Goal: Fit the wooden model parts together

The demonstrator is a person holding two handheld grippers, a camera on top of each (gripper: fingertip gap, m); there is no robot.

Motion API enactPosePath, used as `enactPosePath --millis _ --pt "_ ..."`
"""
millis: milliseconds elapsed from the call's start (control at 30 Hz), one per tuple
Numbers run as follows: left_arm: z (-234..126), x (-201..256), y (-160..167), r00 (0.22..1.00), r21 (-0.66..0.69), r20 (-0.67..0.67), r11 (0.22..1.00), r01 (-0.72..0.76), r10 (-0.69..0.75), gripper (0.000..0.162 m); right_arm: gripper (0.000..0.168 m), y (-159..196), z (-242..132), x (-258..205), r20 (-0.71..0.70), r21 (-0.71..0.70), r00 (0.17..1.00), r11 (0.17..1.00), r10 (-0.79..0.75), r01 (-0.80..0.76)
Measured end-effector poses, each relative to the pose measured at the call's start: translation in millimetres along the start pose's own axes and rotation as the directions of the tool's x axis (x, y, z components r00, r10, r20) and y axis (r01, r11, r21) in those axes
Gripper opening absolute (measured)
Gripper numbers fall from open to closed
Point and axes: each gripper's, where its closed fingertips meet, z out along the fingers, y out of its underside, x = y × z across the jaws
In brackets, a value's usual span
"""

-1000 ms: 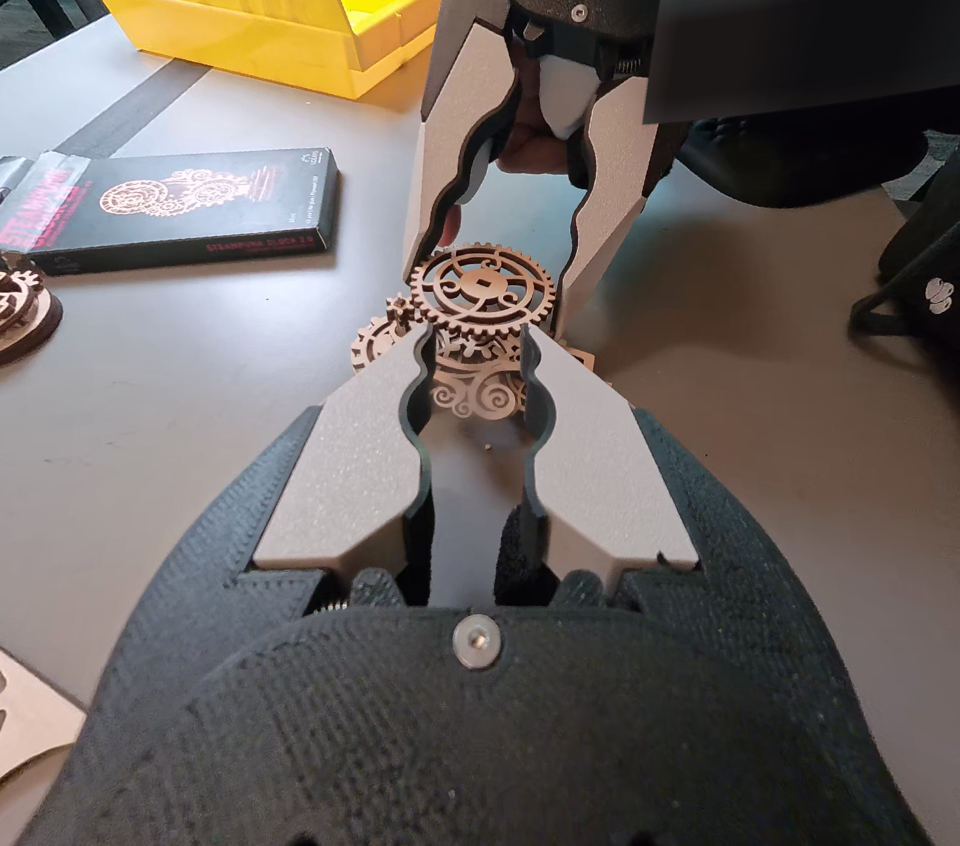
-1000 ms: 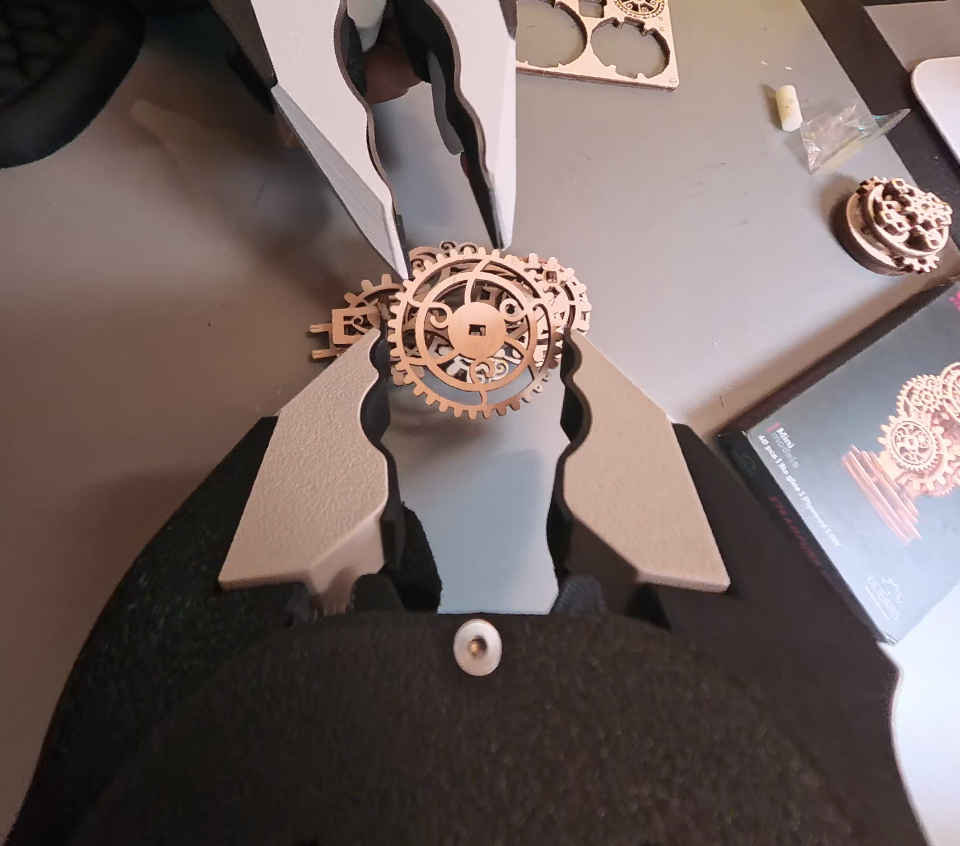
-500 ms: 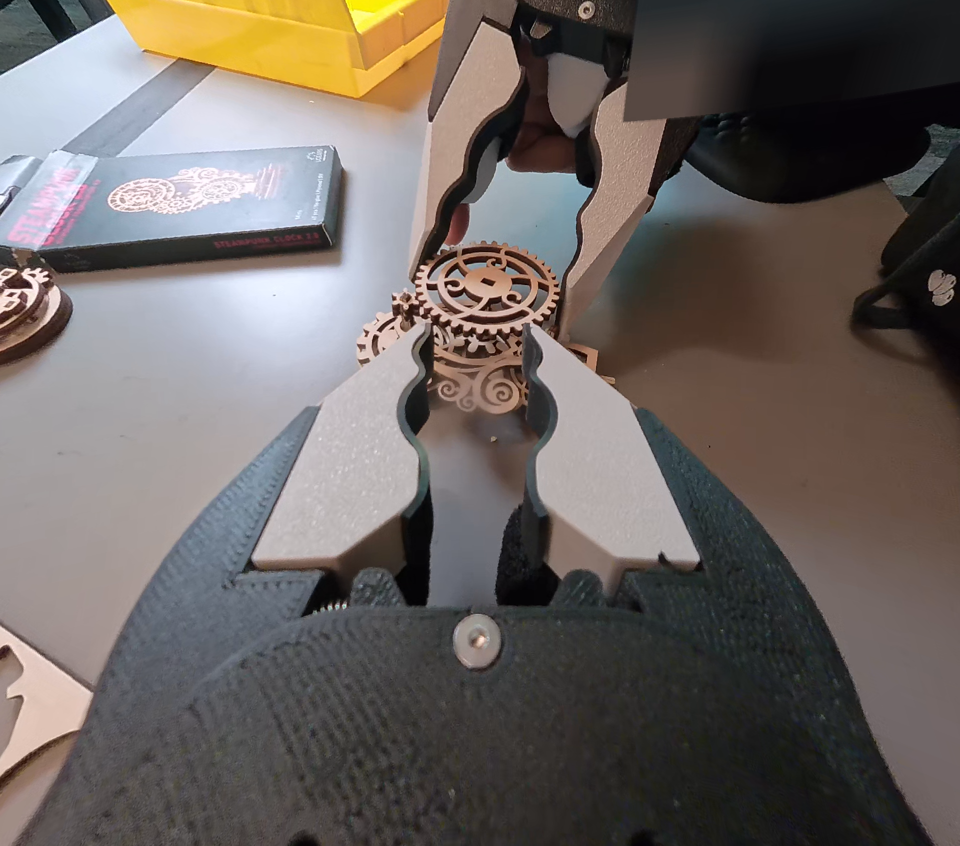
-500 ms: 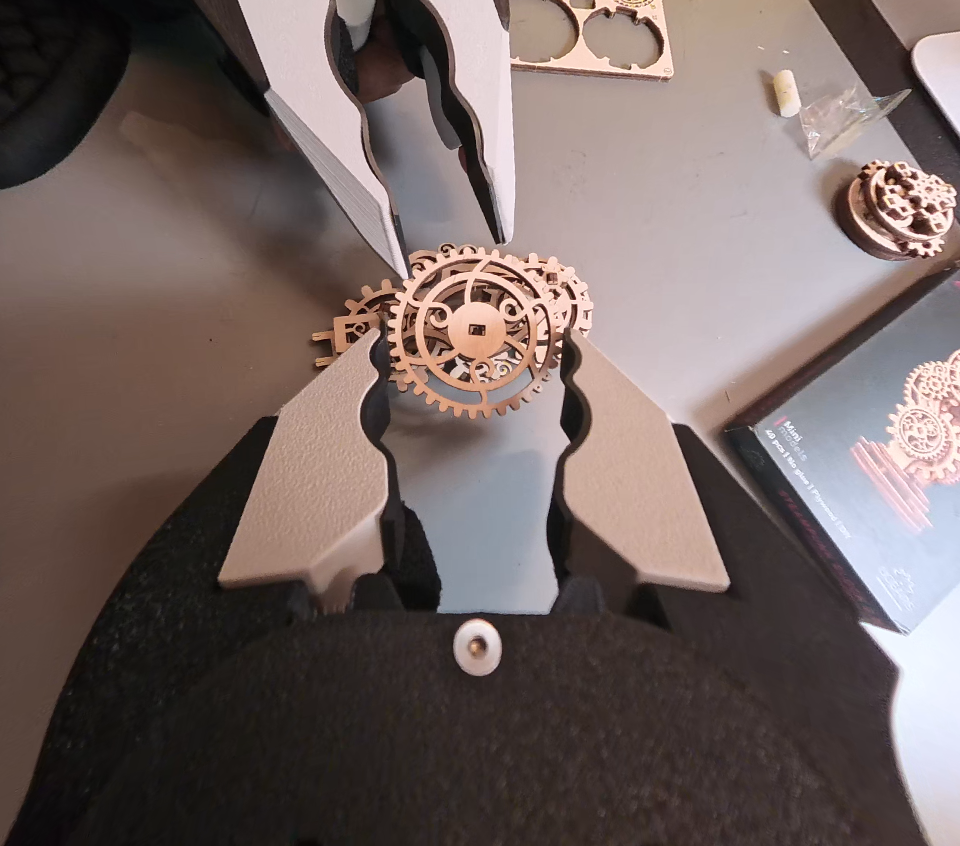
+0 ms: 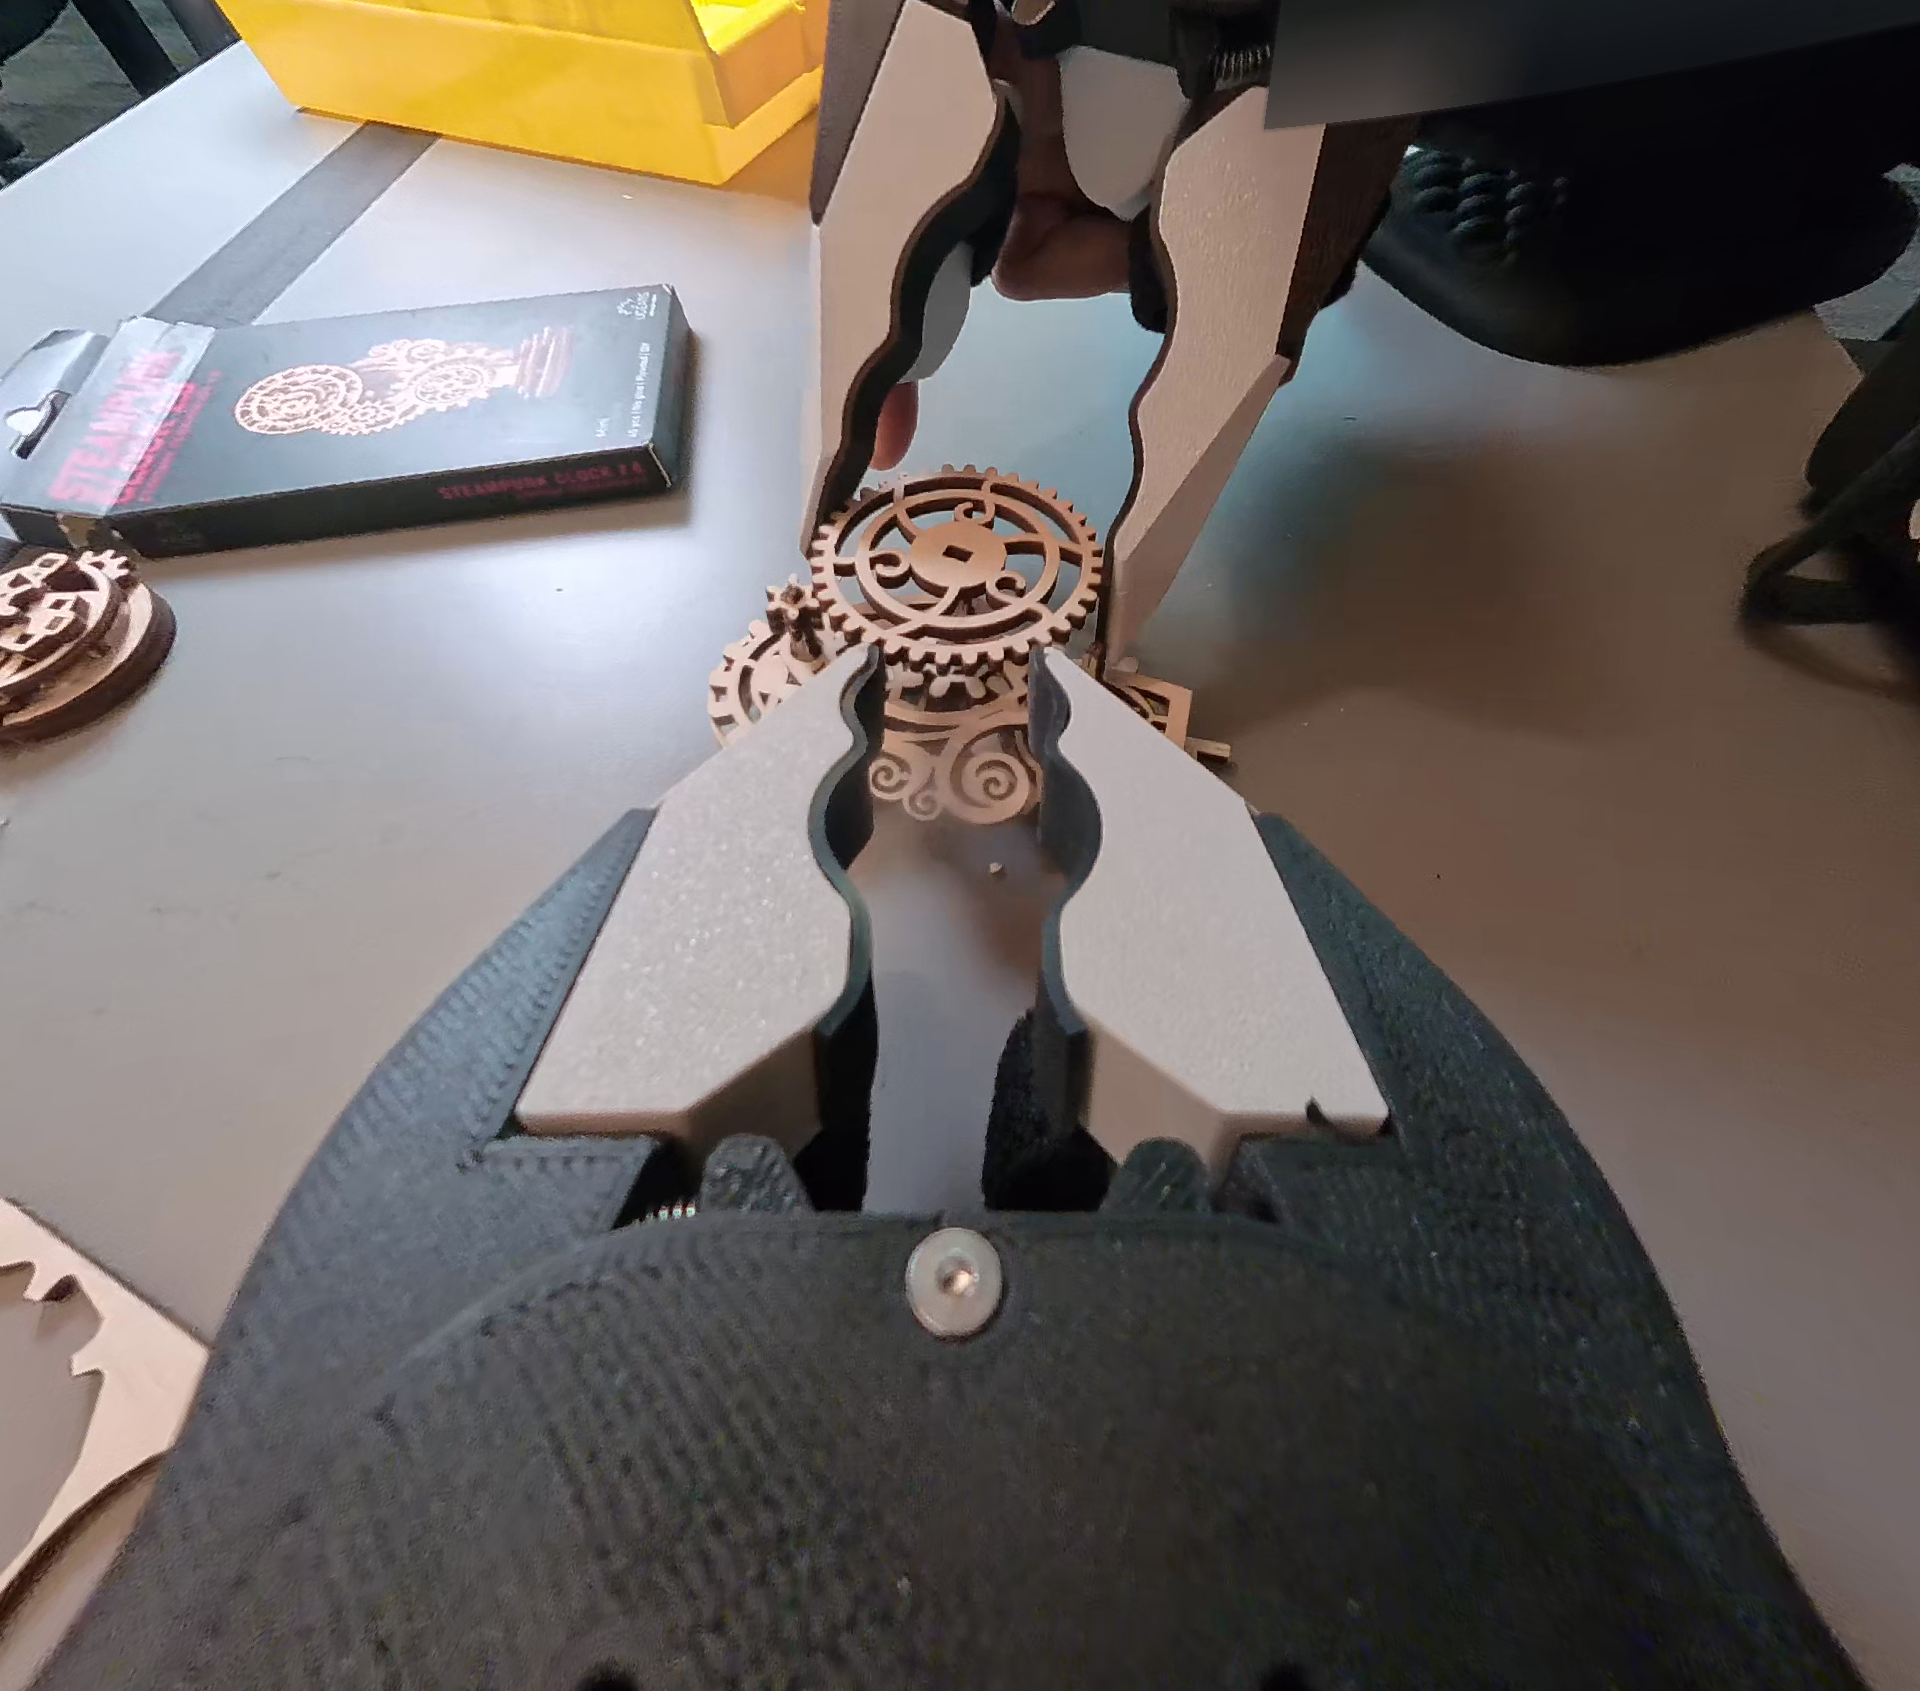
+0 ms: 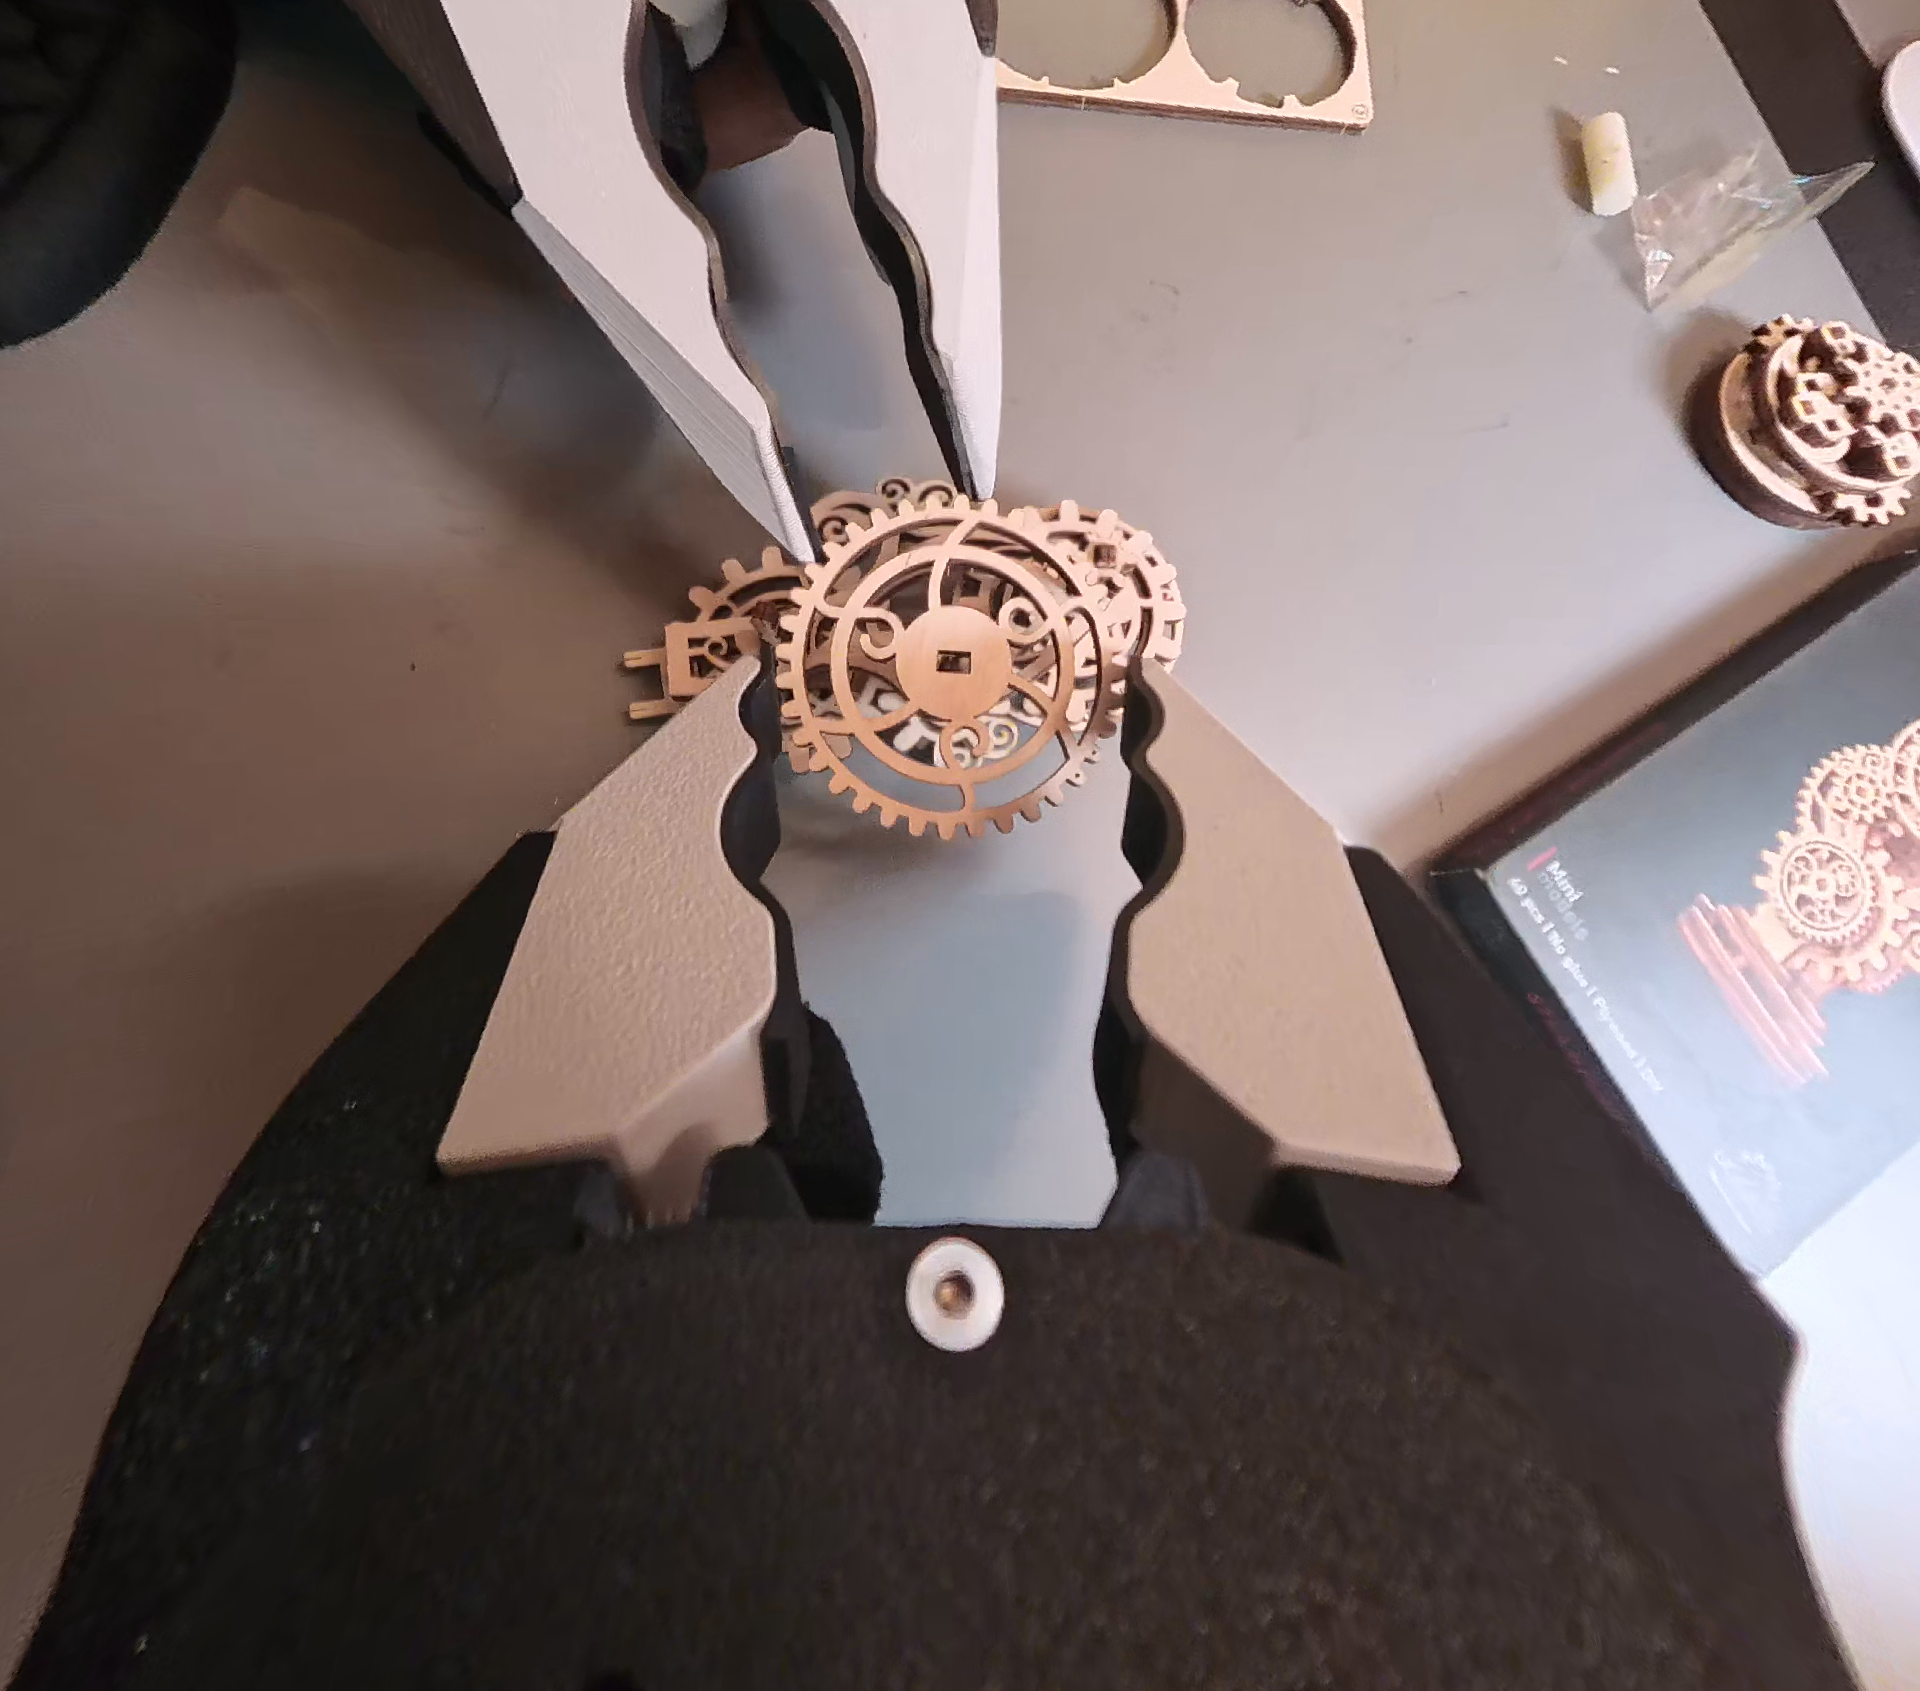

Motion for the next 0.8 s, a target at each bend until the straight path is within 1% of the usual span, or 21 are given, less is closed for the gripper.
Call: enactPosePath --millis 133,333,400,467,600,733,800 --pt "0 1 2 1.0 -0.005 -0.006 1.0 0.002 -0.002 0.026 0.064 -1 -1 -2 0.041 0.025 0.999 0.999 0.03 -0.031" --pt "2 2 6 1.0 -0.032 -0.006 0.999 -0.016 0.015 0.026 0.064 1 2 -3 0.039 0.024 0.999 0.999 0.026 -0.027" --pt "2 1 6 0.999 -0.043 0.006 0.999 -0.031 0.031 0.029 0.064 3 4 -3 0.022 0.006 1.0 1.0 0.003 -0.003" --pt "-3 -2 1 0.999 -0.024 0.024 0.999 -0.04 0.041 0.03 0.064 2 4 -5 0.023 0.006 1.0 1.0 -0.004 0.004" --pt "-11 1 -22 0.999 0.079 0.02 0.996 -0.038 0.036 0.034 0.064 0 2 -4 0.017 0.019 1.0 1.0 -0.006 0.006" --pt "-6 3 -28 0.999 0.082 0.034 0.996 -0.028 0.025 0.041 0.064 -3 2 -4 0.015 0.038 1.0 0.999 -0.002 0.002" --pt "-4 1 -27 0.999 0.074 0.046 0.997 -0.024 0.021 0.041 0.064 -3 3 -4 0.008 0.037 1.0 0.999 -0.018 0.017"
